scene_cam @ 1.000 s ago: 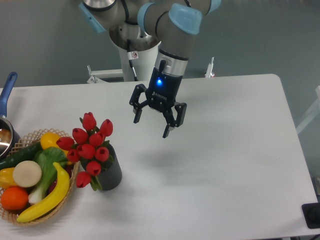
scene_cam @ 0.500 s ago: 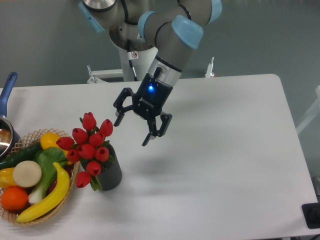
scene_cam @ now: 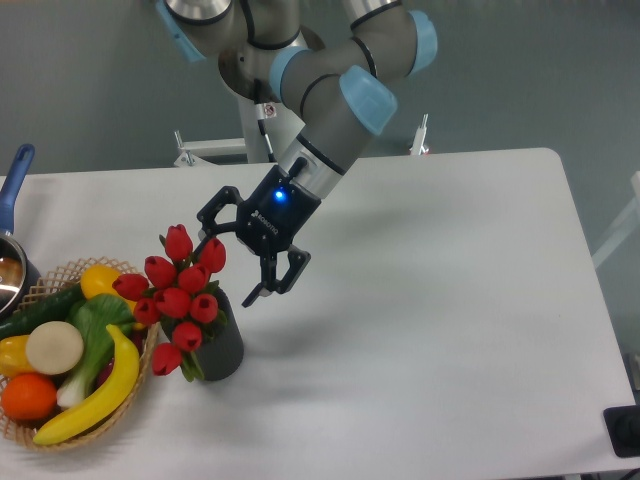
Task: Pick up the flowers from the vase
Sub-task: 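Lower the gripper around the tulip stems and close on them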
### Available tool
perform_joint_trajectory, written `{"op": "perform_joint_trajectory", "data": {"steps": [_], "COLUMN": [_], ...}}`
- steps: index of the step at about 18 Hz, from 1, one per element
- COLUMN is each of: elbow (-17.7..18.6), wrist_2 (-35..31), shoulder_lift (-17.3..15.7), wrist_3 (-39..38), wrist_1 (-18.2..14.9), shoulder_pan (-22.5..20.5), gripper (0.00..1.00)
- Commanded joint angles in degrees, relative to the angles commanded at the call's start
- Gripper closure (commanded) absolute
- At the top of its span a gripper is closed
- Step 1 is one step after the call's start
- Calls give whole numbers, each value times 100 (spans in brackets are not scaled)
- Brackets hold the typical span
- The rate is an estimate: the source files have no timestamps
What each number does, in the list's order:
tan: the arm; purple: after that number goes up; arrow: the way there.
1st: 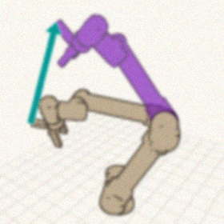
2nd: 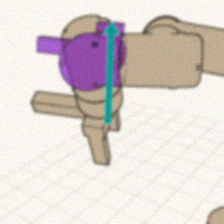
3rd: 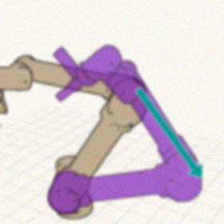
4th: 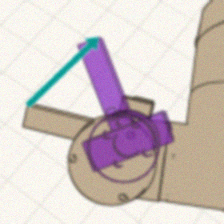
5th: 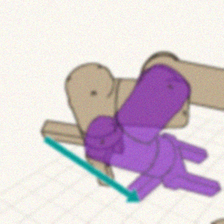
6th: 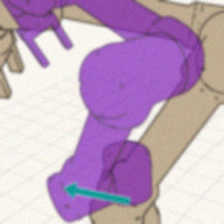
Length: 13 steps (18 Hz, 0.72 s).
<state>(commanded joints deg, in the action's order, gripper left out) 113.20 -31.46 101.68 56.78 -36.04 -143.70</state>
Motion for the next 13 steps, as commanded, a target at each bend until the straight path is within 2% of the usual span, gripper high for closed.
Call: {"op": "perform_joint_trajectory", "data": {"steps": [4,8,10,11,13], "elbow": [-421,-457,-440,-422,-387], "wrist_2": [26,35,35,35,26], "shoulder_lift": [378,458,458,449,440], "wrist_3": [44,44,44,44,61], "wrist_1": [26,26,35,27,27], "shoulder_pan": [158,272,281,281,273], "gripper": [0,1,24,39,64]}}
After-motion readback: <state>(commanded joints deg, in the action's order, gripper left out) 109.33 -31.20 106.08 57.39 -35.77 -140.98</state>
